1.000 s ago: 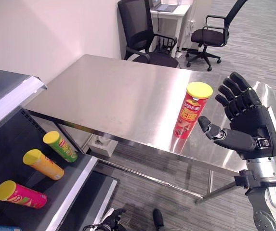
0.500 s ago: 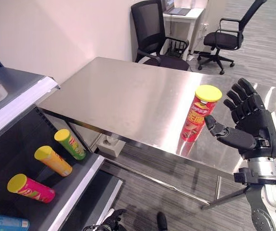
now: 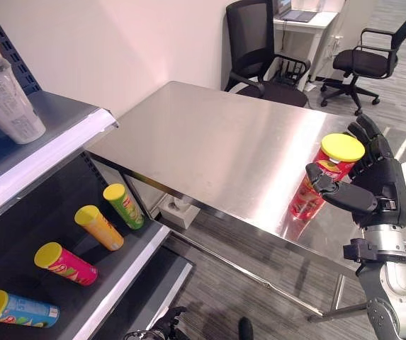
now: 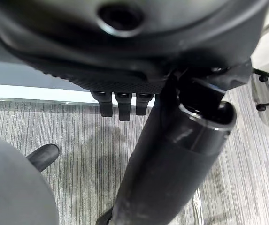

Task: Put the goods on the table back onto the shelves and tidy them up.

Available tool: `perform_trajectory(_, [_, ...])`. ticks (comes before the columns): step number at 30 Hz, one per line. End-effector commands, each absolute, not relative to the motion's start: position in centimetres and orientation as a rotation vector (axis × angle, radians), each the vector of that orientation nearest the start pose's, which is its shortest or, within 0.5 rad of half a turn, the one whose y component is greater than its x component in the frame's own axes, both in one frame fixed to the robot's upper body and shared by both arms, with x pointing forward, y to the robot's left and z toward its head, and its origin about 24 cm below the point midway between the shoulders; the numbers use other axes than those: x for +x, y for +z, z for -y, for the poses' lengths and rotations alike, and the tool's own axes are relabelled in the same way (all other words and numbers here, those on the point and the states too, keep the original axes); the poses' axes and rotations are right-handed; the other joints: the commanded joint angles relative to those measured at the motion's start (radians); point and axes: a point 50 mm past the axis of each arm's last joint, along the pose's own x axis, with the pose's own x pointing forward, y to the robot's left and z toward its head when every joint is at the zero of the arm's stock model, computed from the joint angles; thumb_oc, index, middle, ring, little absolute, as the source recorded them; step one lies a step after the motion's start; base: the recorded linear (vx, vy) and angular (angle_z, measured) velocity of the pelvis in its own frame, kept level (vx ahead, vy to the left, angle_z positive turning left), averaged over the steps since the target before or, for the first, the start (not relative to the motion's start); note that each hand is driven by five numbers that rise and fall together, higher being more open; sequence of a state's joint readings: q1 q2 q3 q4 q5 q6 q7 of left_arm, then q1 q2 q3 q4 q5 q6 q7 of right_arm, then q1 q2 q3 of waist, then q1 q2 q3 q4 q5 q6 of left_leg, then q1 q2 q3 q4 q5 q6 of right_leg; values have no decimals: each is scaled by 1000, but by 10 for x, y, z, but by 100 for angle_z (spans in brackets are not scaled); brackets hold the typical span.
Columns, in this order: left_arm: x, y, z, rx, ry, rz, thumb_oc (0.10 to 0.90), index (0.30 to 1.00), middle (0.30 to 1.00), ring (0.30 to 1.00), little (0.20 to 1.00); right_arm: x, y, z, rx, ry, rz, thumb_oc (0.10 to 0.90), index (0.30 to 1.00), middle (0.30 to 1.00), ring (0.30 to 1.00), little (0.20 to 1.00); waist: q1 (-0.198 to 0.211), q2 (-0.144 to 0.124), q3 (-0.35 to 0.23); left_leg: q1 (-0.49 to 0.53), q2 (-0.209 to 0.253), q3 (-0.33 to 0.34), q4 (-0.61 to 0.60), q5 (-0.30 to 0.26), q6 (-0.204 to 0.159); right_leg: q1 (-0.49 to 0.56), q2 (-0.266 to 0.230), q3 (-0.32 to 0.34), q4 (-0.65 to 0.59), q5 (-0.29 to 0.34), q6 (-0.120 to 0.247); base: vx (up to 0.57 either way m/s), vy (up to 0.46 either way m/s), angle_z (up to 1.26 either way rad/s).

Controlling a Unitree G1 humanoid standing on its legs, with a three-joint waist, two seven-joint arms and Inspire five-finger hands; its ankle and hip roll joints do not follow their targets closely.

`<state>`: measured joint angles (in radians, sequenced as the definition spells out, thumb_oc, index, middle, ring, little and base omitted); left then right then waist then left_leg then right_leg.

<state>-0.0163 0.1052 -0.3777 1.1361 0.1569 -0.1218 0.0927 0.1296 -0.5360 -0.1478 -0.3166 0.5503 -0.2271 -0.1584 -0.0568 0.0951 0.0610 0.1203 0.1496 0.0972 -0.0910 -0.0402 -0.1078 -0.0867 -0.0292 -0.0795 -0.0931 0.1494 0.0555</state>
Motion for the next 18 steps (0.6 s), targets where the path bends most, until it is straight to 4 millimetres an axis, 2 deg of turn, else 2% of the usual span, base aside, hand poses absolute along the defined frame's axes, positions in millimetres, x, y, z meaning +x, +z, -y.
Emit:
perform_trajectory(1, [129, -157, -169, 517, -283, -973, 800, 900, 900, 900, 900, 217, 186, 263, -9, -201, 682, 800, 900, 900, 900, 900, 14, -80, -36, 18, 7, 117, 7, 33, -22, 115, -20, 38, 95, -191, 25, 0, 0, 0])
perform_trajectory(18, [128, -157, -172, 519, -280, -984, 800, 900, 900, 900, 900, 237, 185, 269, -32, -225, 630, 800, 900, 900, 900, 900, 41, -87, -36, 19, 13, 102, 4, 39, -30, 136, -22, 3, 85, -193, 22, 12, -13, 6])
